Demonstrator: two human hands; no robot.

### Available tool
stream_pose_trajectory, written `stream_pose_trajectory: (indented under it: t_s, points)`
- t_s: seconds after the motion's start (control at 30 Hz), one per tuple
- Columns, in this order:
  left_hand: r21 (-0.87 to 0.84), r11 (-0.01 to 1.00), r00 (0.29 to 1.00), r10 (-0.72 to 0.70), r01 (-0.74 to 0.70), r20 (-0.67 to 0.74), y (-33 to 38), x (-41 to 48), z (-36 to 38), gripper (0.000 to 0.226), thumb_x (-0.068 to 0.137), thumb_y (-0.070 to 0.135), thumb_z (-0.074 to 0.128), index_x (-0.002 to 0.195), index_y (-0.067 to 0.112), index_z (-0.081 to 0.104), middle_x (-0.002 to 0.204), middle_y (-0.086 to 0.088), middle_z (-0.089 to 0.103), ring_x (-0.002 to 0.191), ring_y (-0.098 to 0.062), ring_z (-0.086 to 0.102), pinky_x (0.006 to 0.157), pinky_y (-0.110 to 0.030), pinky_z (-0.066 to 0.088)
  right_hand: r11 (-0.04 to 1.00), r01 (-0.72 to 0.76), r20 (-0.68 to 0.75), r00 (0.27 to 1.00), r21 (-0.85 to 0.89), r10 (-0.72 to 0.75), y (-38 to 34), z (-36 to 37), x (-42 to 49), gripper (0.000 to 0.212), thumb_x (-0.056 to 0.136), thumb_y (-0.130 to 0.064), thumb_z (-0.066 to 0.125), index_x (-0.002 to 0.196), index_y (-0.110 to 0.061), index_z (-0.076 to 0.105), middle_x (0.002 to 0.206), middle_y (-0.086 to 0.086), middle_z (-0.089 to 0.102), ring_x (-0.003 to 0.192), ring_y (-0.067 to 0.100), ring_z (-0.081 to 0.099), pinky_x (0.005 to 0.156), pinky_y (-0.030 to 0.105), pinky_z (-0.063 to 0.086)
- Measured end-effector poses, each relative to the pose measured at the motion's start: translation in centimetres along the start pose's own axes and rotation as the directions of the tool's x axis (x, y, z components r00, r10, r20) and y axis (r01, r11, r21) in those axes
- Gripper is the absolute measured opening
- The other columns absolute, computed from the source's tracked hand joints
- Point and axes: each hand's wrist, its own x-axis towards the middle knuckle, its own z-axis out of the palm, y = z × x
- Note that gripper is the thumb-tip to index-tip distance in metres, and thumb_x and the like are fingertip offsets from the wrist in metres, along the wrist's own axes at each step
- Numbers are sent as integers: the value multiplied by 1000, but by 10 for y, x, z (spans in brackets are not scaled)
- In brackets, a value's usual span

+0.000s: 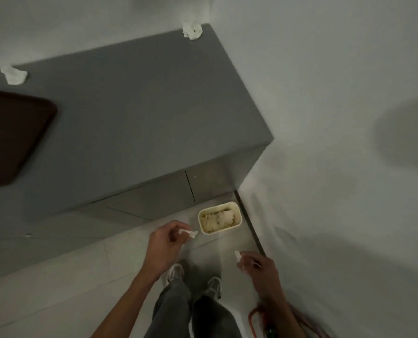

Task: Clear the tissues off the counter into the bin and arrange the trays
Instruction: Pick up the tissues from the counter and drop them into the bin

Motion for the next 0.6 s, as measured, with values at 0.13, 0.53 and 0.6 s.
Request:
stream_pose_trajectory:
  t_s: [0.13,0.53,0.6]
  points:
    - [92,990,994,-107,104,29,-47,17,38,10,82,21,86,82,28,79,83,18,77,78,-4,71,76,-24,59,996,-80,-87,993,-49,75,42,15,33,3,90,-28,83,90,-30,85,85,-19,80,84,-5,73,80,23,55]
    - [314,947,973,-131,66,192,-220,146,172,25,88,17,80,89,21,55,76,0,71,65,-1,68,55,-11,49,938,145,-122,974,-314,-191,144,75,238,16,97,-14,72,92,-24,61,81,-11,70,69,-5,65,59,2,42]
    - [319,947,970,-114,41,213,-245,174,196,28,90,19,79,90,20,52,77,-2,72,58,-5,69,52,-15,51,878,202,-42,969,-434,-243,159,86,279,9,102,-15,65,97,-23,65,97,-9,69,84,2,67,61,-1,40]
